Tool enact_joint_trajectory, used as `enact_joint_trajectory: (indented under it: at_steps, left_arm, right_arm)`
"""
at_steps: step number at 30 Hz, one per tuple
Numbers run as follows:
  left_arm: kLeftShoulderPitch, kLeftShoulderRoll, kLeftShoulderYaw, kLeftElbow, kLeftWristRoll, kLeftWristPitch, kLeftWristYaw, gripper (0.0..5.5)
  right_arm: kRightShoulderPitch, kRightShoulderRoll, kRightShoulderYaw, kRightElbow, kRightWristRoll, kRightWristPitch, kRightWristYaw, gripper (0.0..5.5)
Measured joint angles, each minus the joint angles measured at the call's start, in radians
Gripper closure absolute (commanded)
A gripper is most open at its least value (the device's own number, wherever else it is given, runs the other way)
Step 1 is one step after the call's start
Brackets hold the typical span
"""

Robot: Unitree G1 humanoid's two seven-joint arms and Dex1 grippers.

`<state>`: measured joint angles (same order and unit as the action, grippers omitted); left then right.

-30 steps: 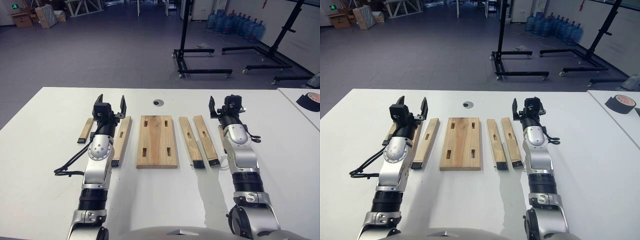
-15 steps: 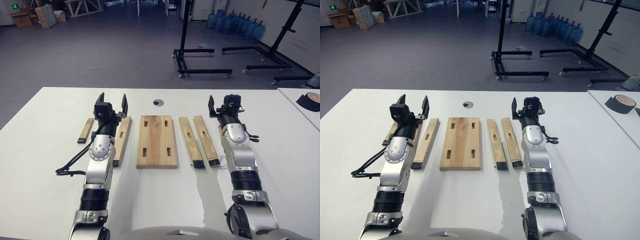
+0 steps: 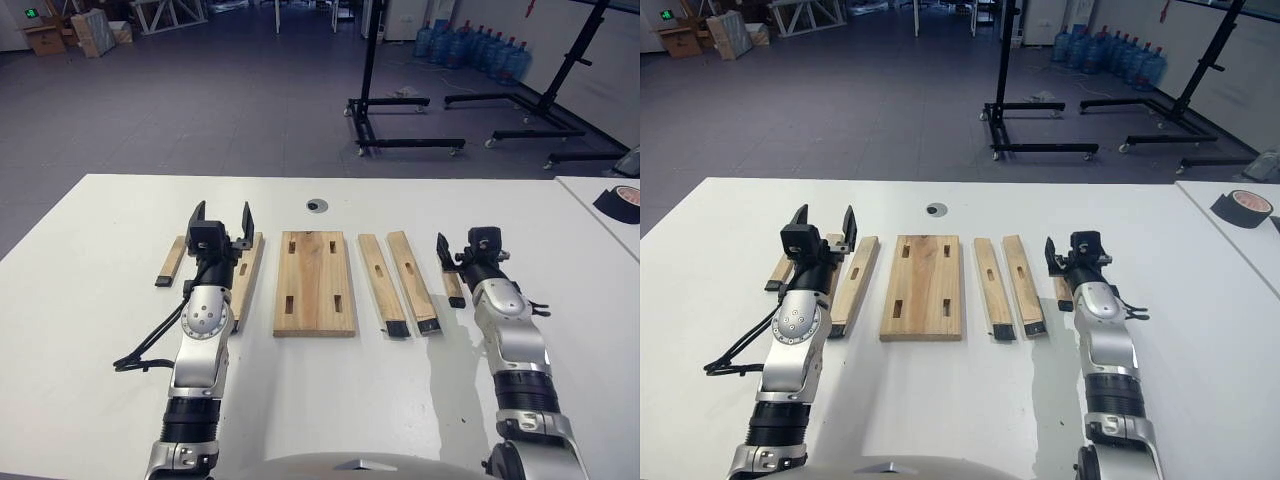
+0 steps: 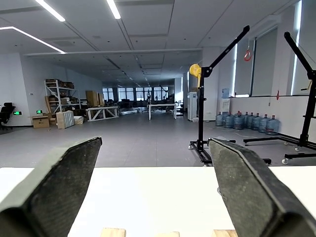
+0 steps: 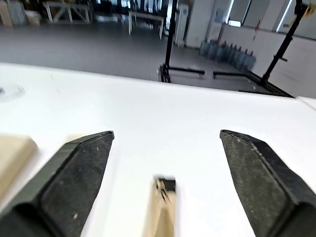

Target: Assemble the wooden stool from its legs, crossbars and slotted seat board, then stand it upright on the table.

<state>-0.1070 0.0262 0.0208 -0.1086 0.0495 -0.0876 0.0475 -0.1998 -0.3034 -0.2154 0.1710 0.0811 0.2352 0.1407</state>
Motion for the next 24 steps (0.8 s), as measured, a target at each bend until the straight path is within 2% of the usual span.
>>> enact_joint_trajectory:
  at_steps: [6,9,16,24]
  left_arm:
    - [0.029,-0.008,-0.006,-0.013,0.018,0.001,0.023,1.53]
    - [0.035,-0.012,-0.007,-0.013,0.028,0.001,0.034,1.53]
    - [0.056,-0.012,-0.006,-0.014,0.048,0.007,0.046,1.57]
    - [0.072,-0.02,0.009,-0.023,0.056,0.025,0.072,1.57]
  right_arm:
    - [0.067,-0.044,0.003,-0.024,0.014,0.058,0.086,1.53]
    - [0.101,-0.042,0.018,-0.027,0.02,0.147,0.104,1.53]
    - [0.132,-0.038,0.017,-0.154,0.059,0.414,0.078,2.7]
    - [0.138,-0.014,0.016,-0.221,0.096,0.506,0.072,4.16]
